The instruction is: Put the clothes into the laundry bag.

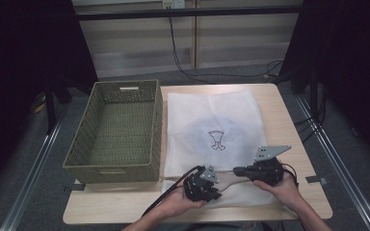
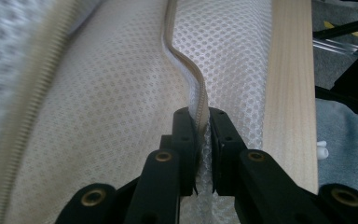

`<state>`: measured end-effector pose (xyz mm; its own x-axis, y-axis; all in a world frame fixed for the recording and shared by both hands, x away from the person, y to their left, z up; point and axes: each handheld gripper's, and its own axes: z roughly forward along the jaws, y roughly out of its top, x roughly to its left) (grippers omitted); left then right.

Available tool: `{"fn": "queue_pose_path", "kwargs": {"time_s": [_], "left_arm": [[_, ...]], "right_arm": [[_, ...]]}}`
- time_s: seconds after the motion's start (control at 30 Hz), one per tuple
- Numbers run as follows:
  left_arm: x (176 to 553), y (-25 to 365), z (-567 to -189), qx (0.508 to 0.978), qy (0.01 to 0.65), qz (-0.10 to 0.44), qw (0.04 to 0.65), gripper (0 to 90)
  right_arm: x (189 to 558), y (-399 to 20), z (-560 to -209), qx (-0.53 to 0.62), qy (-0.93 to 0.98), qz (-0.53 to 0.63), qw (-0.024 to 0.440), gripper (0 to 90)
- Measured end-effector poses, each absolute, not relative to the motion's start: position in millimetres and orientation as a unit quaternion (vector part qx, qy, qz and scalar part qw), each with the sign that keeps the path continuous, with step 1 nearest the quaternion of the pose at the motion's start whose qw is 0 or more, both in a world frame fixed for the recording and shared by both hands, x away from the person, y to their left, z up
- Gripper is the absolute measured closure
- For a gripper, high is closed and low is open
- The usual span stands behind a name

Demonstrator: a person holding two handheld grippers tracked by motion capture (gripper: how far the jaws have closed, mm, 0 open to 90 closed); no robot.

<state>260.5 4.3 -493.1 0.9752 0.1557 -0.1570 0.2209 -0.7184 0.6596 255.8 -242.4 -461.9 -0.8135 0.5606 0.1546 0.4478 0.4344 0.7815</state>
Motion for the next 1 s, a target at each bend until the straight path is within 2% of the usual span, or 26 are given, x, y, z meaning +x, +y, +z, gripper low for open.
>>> {"fn": "queue_pose_path", "kwargs": {"time_s": [0.3,0.4,0.57,0.73,0.9,0.93,1.0], "left_arm": [[264,2,-492,0.926,0.105,-0.056,0.357,82.6],[264,2,-491,0.925,0.113,-0.031,0.362,80.9],[268,8,-485,0.916,0.123,-0.034,0.381,82.7],[269,6,-486,0.924,0.13,-0.007,0.359,82.5],[273,4,-491,0.922,0.147,0.008,0.358,76.5],[272,3,-490,0.918,0.164,0.003,0.361,72.2],[267,4,-482,0.918,0.148,0.012,0.368,69.2]], "right_arm": [[257,-238,-486,0.3,0.86,0.41,0.051,89.9],[259,-238,-490,0.301,0.862,0.406,0.048,89.9],[262,-235,-497,0.3,0.868,0.392,0.046,89.7],[265,-234,-499,0.3,0.872,0.384,0.044,89.4],[265,-234,-499,0.3,0.874,0.379,0.049,88.3],[265,-233,-498,0.306,0.872,0.379,0.046,86.1],[266,-235,-496,0.309,0.87,0.38,0.051,79.8]]}}
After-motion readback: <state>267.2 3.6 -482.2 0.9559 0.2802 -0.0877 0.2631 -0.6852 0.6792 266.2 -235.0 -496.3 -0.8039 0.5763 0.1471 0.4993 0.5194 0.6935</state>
